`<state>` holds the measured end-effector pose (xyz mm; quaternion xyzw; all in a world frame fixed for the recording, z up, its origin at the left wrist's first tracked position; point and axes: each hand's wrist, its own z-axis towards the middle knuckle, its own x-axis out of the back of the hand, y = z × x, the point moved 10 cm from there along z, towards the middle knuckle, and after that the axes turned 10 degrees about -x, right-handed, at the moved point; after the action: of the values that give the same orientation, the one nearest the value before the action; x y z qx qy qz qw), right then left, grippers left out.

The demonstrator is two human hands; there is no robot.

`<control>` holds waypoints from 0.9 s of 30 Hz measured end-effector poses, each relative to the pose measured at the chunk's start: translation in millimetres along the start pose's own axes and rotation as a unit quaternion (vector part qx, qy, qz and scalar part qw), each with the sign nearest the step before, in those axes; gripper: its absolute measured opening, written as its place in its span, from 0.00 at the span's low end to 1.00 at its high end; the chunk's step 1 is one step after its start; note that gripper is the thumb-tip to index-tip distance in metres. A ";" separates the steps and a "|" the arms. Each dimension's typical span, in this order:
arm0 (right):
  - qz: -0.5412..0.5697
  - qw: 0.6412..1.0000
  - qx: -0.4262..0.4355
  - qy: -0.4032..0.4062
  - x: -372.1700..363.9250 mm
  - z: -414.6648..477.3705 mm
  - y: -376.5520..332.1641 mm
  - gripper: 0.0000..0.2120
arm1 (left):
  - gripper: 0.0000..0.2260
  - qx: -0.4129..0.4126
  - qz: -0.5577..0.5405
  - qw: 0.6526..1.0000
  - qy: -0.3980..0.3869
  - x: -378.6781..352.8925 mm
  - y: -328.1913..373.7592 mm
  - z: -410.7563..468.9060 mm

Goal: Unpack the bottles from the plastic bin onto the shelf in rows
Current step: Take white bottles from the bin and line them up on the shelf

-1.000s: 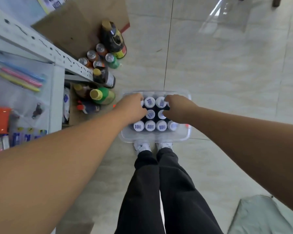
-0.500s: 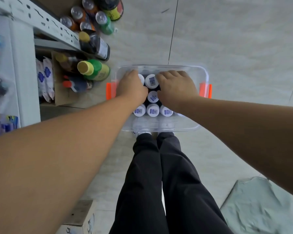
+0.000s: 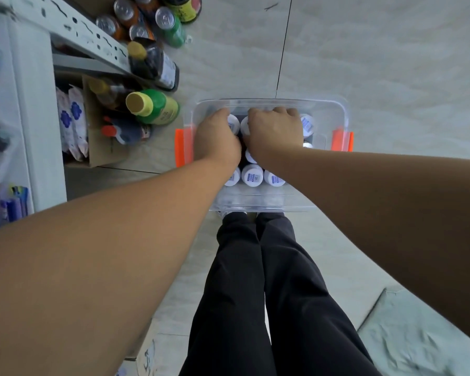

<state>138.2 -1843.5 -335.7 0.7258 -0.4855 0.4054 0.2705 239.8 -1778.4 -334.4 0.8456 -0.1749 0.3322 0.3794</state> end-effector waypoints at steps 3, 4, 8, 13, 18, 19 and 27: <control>-0.002 1.000 0.001 -0.016 14.3 -4.7 5.9 0.03 | 0.18 -0.047 0.039 0.998 -0.013 5.9 13.0 -6.1; -0.003 1.000 0.007 -0.026 19.8 -7.9 7.1 0.02 | 0.18 -0.058 0.044 0.997 -0.019 9.5 17.8 -9.8; 0.008 0.998 0.025 -0.064 48.8 -25.8 10.9 0.02 | 0.19 -0.102 0.047 0.992 -0.048 37.8 38.9 -28.8; 0.091 0.987 0.039 -0.128 118.0 -56.7 19.6 0.14 | 0.24 -0.121 -0.020 0.986 -0.117 101.2 73.7 -44.7; 0.156 0.981 0.047 -0.106 258.0 -77.3 35.1 0.17 | 0.22 -0.157 -0.077 0.978 -0.118 208.4 155.1 -54.6; 0.165 0.981 0.046 -0.090 292.5 -80.8 37.0 0.18 | 0.21 -0.167 -0.080 0.977 -0.111 233.9 174.4 -56.3; 0.167 0.982 0.086 -0.013 563.3 -153.2 24.3 0.15 | 0.18 -0.256 -0.056 0.964 -0.031 454.0 330.5 -118.4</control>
<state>178.4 -2005.8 224.1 0.6600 -0.5666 0.4761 0.1292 333.9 -1923.6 212.8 0.7384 -0.2185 0.2283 0.5958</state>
